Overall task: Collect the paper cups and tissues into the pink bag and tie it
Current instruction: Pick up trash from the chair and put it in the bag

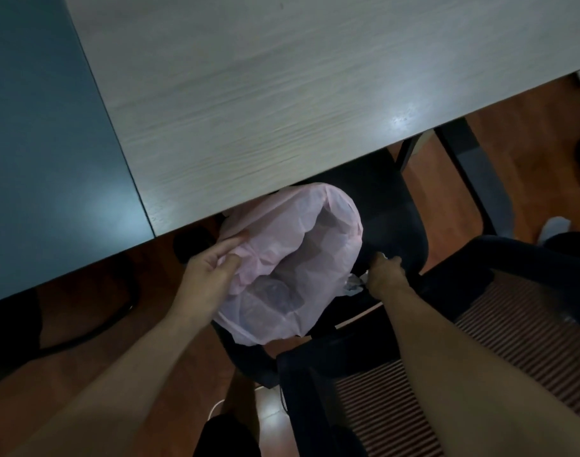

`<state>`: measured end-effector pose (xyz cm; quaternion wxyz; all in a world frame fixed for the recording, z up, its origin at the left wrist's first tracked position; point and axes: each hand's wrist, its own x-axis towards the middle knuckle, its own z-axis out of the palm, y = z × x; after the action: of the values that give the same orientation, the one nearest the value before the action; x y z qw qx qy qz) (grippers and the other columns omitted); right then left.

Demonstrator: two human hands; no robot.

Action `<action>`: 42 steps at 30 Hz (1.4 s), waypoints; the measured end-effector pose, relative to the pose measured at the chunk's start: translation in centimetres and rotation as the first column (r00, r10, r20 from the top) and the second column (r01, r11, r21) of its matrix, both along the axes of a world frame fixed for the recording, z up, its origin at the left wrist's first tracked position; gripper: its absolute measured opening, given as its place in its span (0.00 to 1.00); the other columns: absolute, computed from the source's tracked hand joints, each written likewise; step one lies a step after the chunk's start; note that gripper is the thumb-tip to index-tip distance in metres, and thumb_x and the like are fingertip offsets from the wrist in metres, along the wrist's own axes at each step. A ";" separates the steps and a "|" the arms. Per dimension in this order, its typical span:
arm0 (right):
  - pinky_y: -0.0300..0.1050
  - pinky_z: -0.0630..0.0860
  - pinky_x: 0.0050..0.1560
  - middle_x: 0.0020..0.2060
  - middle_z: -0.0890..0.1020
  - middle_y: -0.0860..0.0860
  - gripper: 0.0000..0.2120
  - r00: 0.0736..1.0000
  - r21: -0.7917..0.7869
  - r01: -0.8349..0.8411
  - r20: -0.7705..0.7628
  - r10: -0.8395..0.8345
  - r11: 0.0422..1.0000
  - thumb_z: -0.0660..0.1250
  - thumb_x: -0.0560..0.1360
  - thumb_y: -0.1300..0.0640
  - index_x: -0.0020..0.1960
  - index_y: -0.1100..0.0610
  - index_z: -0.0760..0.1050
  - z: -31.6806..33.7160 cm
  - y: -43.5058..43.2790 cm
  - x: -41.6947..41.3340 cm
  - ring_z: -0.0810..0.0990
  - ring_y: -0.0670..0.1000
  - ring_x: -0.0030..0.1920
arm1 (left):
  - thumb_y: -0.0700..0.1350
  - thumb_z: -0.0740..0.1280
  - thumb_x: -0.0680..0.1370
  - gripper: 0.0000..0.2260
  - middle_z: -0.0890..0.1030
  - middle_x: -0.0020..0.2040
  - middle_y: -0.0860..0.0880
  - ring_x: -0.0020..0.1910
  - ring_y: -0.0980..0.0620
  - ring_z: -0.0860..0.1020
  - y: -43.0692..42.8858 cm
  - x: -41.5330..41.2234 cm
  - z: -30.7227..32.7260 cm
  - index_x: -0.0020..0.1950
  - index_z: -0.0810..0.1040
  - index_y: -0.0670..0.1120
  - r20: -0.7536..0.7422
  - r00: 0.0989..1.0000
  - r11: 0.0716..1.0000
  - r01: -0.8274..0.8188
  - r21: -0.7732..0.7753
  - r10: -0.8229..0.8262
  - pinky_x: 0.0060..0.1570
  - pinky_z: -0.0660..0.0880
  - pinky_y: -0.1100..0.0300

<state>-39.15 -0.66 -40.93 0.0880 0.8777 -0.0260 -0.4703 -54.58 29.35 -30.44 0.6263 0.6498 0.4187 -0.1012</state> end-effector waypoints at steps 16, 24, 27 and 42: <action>0.57 0.82 0.70 0.73 0.81 0.64 0.24 0.443 0.411 0.896 -0.825 -0.352 0.167 0.76 0.81 0.50 0.73 0.58 0.81 17.5 -2.6 5.4 0.82 0.64 0.73 | 0.40 0.62 0.89 0.21 0.79 0.73 0.67 0.68 0.65 0.78 -0.8 1.3 8.0 0.79 0.77 0.58 0.101 0.980 0.983 0.176 -0.053 -0.170 0.73 0.72 0.63; 0.54 0.85 0.65 0.67 0.86 0.61 0.20 0.478 0.376 0.849 -0.846 -0.238 0.371 0.74 0.80 0.54 0.70 0.56 0.81 16.2 7.2 0.1 0.84 0.64 0.70 | 0.47 0.65 0.89 0.17 0.80 0.71 0.69 0.68 0.70 0.78 -1.5 2.3 8.9 0.77 0.79 0.57 0.168 0.969 0.982 0.189 -0.030 -0.181 0.62 0.74 0.76; 0.52 0.85 0.62 0.60 0.90 0.53 0.25 0.663 0.531 0.738 -0.686 -0.299 0.417 0.80 0.76 0.45 0.69 0.52 0.79 14.2 11.1 -1.7 0.90 0.54 0.61 | 0.48 0.64 0.89 0.16 0.81 0.70 0.66 0.70 0.68 0.78 -1.4 2.4 8.7 0.77 0.79 0.57 0.176 0.967 0.978 0.199 -0.063 -0.186 0.63 0.75 0.74; 0.48 0.78 0.29 0.39 0.86 0.59 0.18 0.488 0.682 0.646 -0.024 -0.872 0.343 0.63 0.83 0.51 0.45 0.64 0.81 8.1 1.7 -1.0 0.81 0.54 0.26 | 0.42 0.62 0.87 0.13 0.70 0.35 0.47 0.33 0.52 0.68 -1.1 2.1 5.1 0.45 0.73 0.38 0.052 0.999 0.990 -0.003 0.144 -0.005 0.36 0.66 0.54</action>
<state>-40.19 1.06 -32.87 -0.4395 0.8012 -0.3013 -0.2723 -52.45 28.25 -25.36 0.5884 0.6959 0.4082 -0.0542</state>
